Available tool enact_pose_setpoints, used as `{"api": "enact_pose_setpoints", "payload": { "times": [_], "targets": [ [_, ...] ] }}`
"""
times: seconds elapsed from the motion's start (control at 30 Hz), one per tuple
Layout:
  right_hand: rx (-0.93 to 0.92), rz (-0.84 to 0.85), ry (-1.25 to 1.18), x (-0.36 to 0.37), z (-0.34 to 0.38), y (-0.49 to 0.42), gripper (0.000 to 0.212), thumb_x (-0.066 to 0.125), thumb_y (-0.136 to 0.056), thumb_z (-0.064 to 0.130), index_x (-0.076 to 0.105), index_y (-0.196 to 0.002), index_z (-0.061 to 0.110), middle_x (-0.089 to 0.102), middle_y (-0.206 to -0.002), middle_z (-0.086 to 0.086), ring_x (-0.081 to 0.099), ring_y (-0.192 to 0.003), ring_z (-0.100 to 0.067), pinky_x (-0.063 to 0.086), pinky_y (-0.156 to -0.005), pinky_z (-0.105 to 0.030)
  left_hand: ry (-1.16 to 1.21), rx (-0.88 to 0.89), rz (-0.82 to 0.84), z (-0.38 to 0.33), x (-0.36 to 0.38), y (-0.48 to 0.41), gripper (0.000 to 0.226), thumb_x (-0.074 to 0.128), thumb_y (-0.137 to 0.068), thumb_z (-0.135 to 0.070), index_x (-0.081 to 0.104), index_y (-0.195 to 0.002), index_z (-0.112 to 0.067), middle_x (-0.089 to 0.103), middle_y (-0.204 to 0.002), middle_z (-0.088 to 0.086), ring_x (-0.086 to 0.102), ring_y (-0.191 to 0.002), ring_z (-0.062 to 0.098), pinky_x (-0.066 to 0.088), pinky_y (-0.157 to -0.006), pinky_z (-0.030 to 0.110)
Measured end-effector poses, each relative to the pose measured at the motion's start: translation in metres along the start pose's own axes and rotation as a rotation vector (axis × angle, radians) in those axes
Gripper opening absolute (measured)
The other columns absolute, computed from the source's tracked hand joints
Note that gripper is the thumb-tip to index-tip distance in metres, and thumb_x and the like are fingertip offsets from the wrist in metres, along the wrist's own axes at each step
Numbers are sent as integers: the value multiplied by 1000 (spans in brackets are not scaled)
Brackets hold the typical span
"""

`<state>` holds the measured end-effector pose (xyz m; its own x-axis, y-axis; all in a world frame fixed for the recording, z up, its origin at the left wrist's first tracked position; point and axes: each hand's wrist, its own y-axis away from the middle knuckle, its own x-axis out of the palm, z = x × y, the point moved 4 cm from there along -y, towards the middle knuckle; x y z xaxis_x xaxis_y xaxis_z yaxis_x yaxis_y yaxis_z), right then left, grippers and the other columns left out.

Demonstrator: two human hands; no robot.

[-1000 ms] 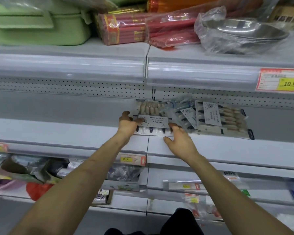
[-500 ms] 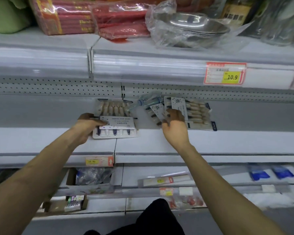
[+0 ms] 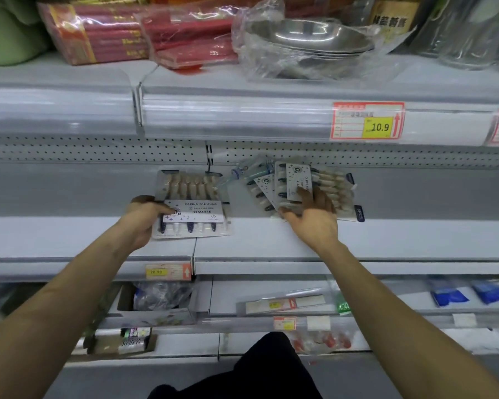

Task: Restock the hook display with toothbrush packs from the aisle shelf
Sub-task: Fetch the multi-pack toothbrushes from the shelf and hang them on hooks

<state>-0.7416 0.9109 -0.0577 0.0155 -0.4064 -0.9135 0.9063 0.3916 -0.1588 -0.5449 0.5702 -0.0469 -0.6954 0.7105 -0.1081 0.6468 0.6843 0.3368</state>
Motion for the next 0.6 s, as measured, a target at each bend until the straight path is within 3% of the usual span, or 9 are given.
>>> {"api": "enact_pose_setpoints", "payload": {
  "times": [0.1,0.3,0.4,0.5,0.6],
  "targets": [
    [-38,-37,-42,0,15,6,63,62,-92,64,53,-140,24,49,-147,-16,48,-132,-41,47,-107,-52,-10,-4,-10,6,-2,8,36,70,-82,15,68,-117,7,76,-110,21,74,-106,37,59,-95,45],
    [-144,50,-97,3,38,18,51,66,-95,53,60,-132,18,62,-132,-13,62,-113,-37,55,-91,-44,-27,-1,-6,11,-12,15,45,78,-76,2,65,-120,3,77,-111,21,74,-105,38,56,-101,57],
    [-131,59,-204,3,41,29,51,66,-96,53,63,-131,17,65,-131,-12,60,-114,-34,55,-94,-43,-38,-13,-26,21,-25,5,64,84,-62,-10,64,-123,-3,78,-111,15,75,-105,34,57,-101,56],
    [-51,-59,-210,-1,40,44,48,65,-99,45,61,-131,10,60,-131,-16,53,-117,-36,50,-101,-45,-29,-37,-43,32,-33,-3,78,88,-57,-13,60,-129,-6,77,-113,14,75,-105,33,58,-99,56],
    [114,-149,-237,-1,34,58,42,67,-98,36,58,-126,5,52,-134,-19,49,-124,-38,48,-104,-51,-57,-25,-50,12,-23,24,63,85,-73,-5,57,-129,-6,74,-115,15,72,-107,34,58,-98,55]
  ]
}}
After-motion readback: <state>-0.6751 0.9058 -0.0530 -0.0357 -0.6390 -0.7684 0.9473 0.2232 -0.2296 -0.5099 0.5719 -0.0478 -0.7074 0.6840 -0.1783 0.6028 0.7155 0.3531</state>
